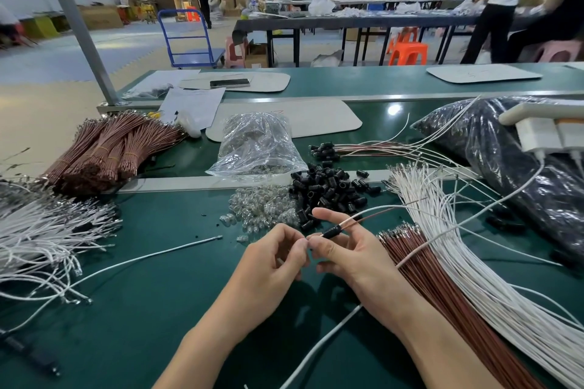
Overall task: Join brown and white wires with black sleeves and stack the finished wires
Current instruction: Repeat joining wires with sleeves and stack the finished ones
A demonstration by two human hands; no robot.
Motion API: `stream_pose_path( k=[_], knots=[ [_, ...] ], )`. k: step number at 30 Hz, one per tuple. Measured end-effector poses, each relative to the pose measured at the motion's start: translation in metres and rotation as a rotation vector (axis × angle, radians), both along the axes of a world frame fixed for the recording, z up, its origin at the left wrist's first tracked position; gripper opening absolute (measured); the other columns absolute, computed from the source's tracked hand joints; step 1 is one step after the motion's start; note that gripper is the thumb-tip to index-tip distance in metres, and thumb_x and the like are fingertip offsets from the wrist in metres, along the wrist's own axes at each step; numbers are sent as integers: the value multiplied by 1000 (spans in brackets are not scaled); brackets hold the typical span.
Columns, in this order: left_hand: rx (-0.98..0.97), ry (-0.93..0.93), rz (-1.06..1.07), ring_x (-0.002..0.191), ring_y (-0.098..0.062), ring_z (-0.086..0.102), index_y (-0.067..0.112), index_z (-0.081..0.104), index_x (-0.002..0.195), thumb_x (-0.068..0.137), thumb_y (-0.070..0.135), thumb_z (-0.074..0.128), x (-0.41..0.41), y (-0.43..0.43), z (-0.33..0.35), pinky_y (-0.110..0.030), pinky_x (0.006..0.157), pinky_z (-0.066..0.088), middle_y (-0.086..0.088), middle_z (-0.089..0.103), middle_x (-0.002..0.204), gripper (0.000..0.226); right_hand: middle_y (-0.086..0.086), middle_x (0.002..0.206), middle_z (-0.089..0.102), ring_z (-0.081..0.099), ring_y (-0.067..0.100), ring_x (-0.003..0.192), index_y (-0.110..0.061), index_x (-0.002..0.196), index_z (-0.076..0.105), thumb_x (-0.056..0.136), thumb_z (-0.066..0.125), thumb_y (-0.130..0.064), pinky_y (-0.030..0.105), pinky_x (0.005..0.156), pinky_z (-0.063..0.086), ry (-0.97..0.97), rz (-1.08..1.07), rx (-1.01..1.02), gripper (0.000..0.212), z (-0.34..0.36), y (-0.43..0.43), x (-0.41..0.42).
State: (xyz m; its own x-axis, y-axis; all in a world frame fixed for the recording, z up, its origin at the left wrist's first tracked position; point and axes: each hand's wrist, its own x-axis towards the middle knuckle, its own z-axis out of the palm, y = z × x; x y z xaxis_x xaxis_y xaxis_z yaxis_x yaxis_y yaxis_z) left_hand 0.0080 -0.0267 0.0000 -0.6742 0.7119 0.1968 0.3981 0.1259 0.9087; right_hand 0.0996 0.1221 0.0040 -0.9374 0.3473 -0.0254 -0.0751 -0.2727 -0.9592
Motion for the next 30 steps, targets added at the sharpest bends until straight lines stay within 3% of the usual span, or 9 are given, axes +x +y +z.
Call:
stream_pose_path(
  k=[7, 13, 17, 21, 26, 30],
  knots=[
    [-17, 84, 6, 71, -18, 63, 37, 61, 93, 101, 43, 55, -3, -2, -3, -34, 68, 52, 6, 70, 81, 12, 7, 87, 70, 69, 15, 85, -40, 116, 70, 79, 79, -25, 26, 69, 55, -8, -25, 47, 41, 0, 1, 0],
    [-171, 321, 189, 62, -10, 55, 40, 57, 95, 89, 68, 42, -35, -35, 4, -28, 62, 49, 15, 63, 74, 33, -4, 68, 60, 61, 7, 69, -33, 121, 69, 73, 79, -20, 24, 62, 56, 6, -118, -35, 51, 1, 7, -2],
    [-322, 326, 117, 67, -10, 59, 43, 60, 93, 83, 71, 47, -39, -49, 4, -35, 68, 53, 16, 66, 79, 33, -4, 68, 58, 59, 6, 68, -31, 122, 67, 73, 79, -20, 24, 61, 56, 13, -121, -65, 52, 2, 9, -1],
    [-450, 310, 10, 69, -4, 60, 50, 61, 96, 73, 79, 54, -32, -46, 1, -26, 67, 50, 19, 64, 78, 38, -2, 67, 57, 59, 7, 67, -28, 123, 67, 75, 78, -17, 24, 60, 56, 22, -126, -93, 51, 2, 10, -2],
    [-449, 323, 22, 74, -3, 60, 48, 60, 97, 75, 78, 54, -30, -43, 3, -26, 70, 50, 20, 63, 83, 39, 1, 68, 56, 58, 7, 67, -27, 124, 67, 77, 77, -15, 25, 60, 56, 31, -140, -122, 49, 1, 12, -1],
    [-494, 406, 7, 83, 1, 56, 46, 58, 98, 84, 64, 60, -20, -35, 2, -17, 70, 43, 28, 59, 92, 22, 0, 68, 57, 58, 7, 67, -26, 124, 66, 78, 77, -15, 25, 59, 56, 34, -145, -131, 49, 1, 12, -2]
  ],
)
